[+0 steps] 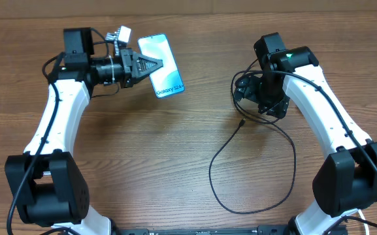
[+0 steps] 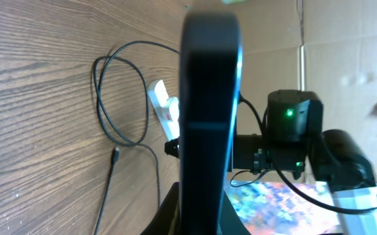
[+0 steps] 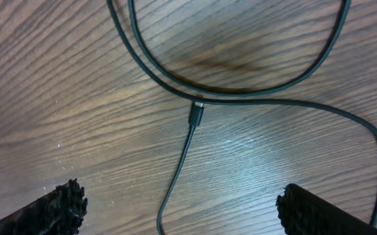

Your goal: Plug charger to phone and switch on socket

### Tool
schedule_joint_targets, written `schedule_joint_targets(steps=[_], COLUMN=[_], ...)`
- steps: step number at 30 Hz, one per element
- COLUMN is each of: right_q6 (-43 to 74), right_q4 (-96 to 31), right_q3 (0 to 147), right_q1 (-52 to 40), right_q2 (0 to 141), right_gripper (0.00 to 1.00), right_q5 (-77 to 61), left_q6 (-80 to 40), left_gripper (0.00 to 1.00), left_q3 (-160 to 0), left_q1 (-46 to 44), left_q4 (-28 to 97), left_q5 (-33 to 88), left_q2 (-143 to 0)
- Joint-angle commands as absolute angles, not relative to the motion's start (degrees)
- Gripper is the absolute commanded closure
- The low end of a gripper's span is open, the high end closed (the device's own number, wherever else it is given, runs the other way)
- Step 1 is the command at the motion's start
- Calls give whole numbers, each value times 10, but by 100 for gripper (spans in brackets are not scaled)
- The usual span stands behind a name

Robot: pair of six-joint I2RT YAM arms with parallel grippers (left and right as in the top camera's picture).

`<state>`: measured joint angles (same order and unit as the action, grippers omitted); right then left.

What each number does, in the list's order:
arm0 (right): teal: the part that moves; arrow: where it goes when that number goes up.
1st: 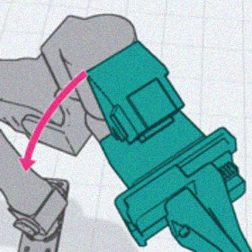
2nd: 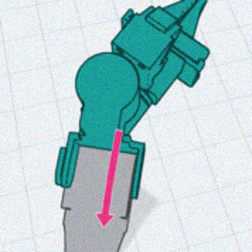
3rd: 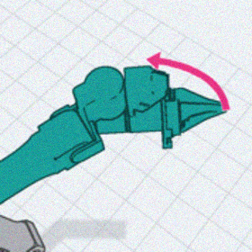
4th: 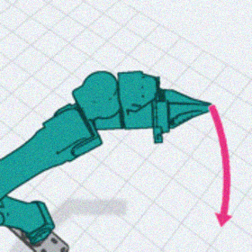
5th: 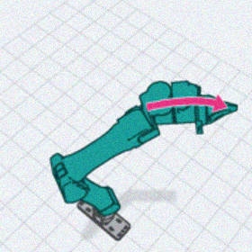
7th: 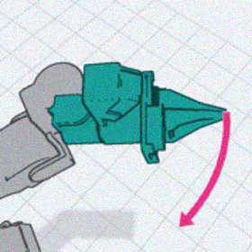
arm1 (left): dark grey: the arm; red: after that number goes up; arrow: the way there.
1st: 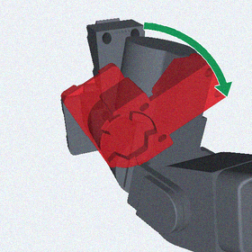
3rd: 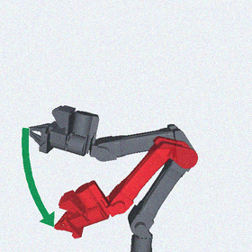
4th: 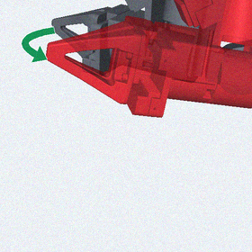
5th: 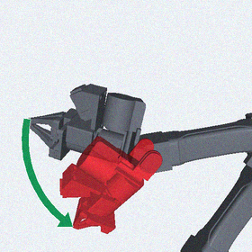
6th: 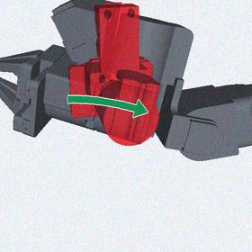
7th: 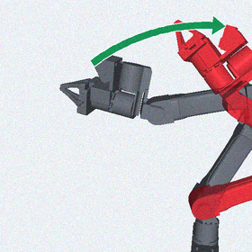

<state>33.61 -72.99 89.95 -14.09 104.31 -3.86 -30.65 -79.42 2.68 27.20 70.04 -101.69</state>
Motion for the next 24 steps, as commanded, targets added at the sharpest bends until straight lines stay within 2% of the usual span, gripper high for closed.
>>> schedule_joint_targets(steps=[1, 11, 24], right_q6=[378, 481, 484], right_q4=[-727, -616, -543], right_q3=[899, 771, 699], right_q1=[-143, -178, -178], right_q2=[1041, 1041, 1042], right_gripper=[6, 7, 9], right_q5=[-35, -16, -16], left_q6=[-320, -347, -305], left_gripper=[96, 96, 96], left_q3=[-796, -796, -796], left_q1=[34, 33, 33], left_q4=[268, 270, 272], left_q5=[765, 765, 759], left_q2=[-1017, -1017, -1017])
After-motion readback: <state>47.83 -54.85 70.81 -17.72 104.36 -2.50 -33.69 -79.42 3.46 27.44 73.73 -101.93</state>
